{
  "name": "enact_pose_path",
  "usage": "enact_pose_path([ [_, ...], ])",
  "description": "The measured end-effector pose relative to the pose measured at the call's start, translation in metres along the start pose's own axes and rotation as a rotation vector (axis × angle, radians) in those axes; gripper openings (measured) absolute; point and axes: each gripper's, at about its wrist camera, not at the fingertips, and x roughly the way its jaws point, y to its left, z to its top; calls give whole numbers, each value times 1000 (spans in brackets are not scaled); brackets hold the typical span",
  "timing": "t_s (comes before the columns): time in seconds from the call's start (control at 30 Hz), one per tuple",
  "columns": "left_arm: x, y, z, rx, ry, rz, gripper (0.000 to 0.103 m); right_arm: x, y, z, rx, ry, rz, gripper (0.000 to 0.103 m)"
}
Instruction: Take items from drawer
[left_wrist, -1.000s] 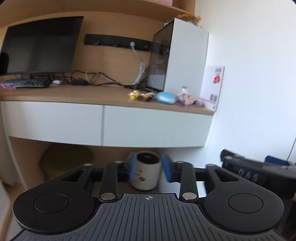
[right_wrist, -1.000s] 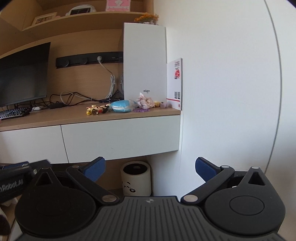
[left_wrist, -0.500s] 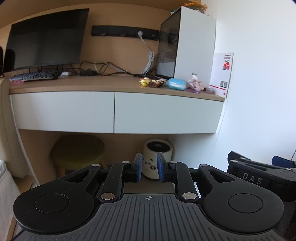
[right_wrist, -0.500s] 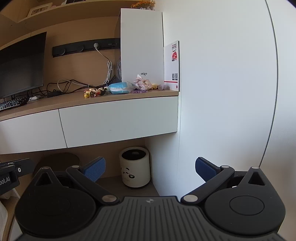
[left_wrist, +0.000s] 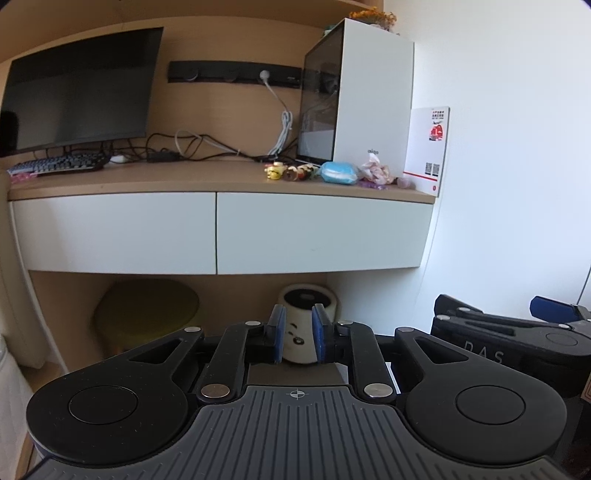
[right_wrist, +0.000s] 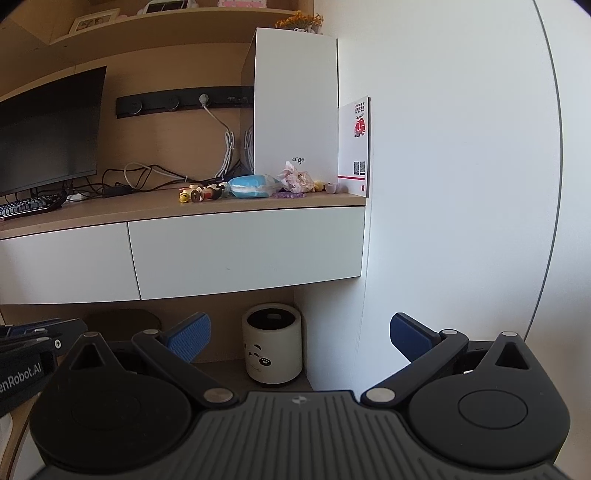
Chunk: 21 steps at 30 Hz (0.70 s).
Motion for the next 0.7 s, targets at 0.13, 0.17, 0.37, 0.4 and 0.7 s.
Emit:
enact_pose_path([
  [0.13, 0, 0, 1, 6, 2, -8, 19, 0, 2, -2, -9, 12, 8, 103],
  [0.17, 0, -1, 1, 7, 2, -8, 19, 0, 2, -3, -9, 13, 8, 103],
  [0.37, -3, -4, 3, 12, -6, -22, 19, -2, 2, -3, -6, 7, 8, 103],
  [0.4, -3, -4, 3, 13, -6, -22, 19, -2, 2, -3, -5, 6, 7, 103],
  [0.7, 0, -5, 2, 18, 9, -16, 19, -3, -1, -2, 8, 5, 9, 103],
])
